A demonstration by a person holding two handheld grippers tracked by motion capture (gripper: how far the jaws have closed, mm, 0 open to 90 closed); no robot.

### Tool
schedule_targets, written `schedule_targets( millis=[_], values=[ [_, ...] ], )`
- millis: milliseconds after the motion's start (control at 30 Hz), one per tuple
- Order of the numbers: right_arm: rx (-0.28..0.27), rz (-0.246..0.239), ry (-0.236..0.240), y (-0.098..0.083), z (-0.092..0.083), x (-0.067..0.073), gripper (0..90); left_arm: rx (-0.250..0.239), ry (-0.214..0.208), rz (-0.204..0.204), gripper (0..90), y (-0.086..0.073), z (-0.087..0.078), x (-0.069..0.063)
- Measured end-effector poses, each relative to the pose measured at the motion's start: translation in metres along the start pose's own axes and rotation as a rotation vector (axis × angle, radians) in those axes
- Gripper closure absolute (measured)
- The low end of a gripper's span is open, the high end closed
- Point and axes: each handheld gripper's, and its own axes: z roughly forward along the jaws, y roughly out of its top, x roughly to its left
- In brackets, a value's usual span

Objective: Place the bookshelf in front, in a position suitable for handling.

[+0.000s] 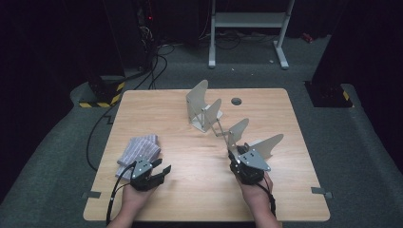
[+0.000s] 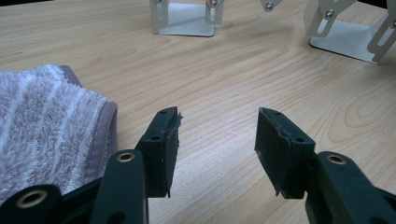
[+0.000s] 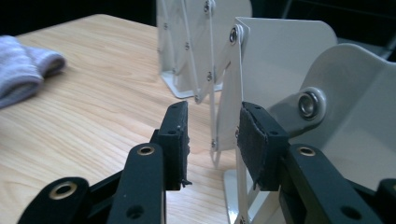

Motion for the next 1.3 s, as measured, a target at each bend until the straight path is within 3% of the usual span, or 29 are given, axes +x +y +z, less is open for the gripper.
schedule_targets(
  millis=[200,567,833,1100,1300],
  values=[
    [0.0,0.031,-0.039,-0.003,0.0,-0.016,64.3,0.001,-0.001,-0.001,49.1,0.0,0.0,0.0],
    [0.046,0.148,-0.181,-0.005,0.008,-0.08,61.8,0.002,0.001,-0.001,49.0,0.0,0.0,0.0],
    [0.018,0.15,-0.186,0.001,0.003,-0.071,59.6,0.003,0.0,-0.004,48.9,0.0,0.0,-0.001],
    [0.03,0.158,-0.189,0.002,0.005,-0.073,58.4,0.002,-0.003,-0.003,48.8,0.0,0.0,0.0],
    [0.003,0.156,-0.148,0.0,-0.004,-0.058,57.8,0.003,-0.004,-0.003,48.8,0.0,0.001,-0.001]
  ],
)
